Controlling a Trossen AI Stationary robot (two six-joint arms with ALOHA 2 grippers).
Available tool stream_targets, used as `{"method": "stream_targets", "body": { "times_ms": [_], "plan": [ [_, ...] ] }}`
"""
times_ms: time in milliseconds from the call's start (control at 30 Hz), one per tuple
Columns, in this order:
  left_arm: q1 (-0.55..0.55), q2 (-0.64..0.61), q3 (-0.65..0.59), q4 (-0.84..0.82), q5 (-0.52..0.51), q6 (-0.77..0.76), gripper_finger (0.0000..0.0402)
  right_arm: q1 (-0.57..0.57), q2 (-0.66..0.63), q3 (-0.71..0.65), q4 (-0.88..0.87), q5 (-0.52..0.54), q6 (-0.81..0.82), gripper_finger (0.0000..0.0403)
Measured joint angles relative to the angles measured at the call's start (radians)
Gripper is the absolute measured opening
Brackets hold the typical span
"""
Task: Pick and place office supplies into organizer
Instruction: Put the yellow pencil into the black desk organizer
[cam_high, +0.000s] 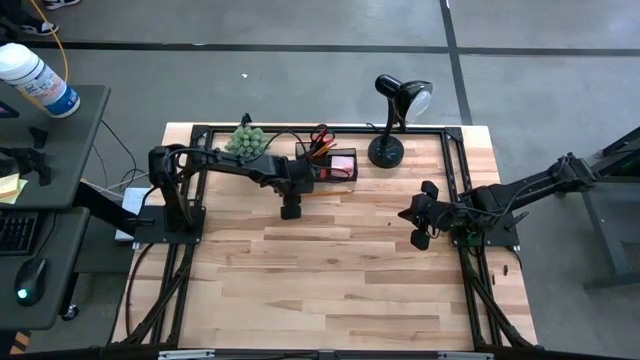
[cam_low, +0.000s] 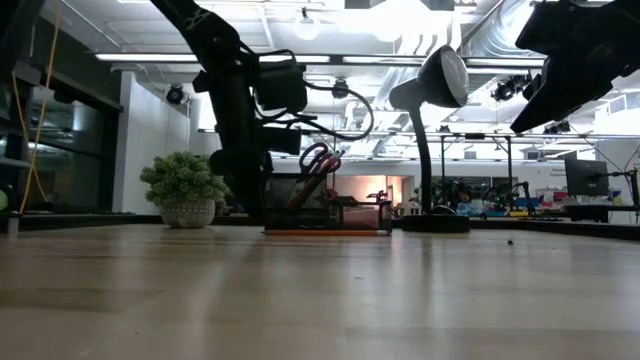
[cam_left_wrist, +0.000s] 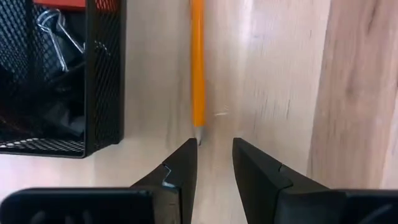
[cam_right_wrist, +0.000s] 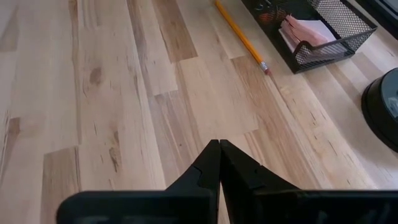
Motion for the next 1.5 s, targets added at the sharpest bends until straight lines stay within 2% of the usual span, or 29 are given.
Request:
{"method": "stream_targets", "body": {
  "times_ms": [300,533,733,1500],
  "plan": [
    [0.061,0.000,0.000,0.008,0.051,-0.019,0.0089,0.000,0.000,0.000,0.000,0.003,-0.009,0.0003],
    [0.056,0.000,0.000,0.017,0.085,0.011,0.0089,0.000,0.000,0.000,0.000,0.006,-0.010,0.0004],
    [0.046,0.000,0.000,0.023,0.047,0.009,0.0089,0.000,0.000,0.000,0.000,0.006,-0.010,0.0002],
    [0.046,0.027,0.001,0.044,0.052,0.038,0.0089,0.000,0.000,0.000,0.001,0.006,-0.010,0.0003]
  ]
}}
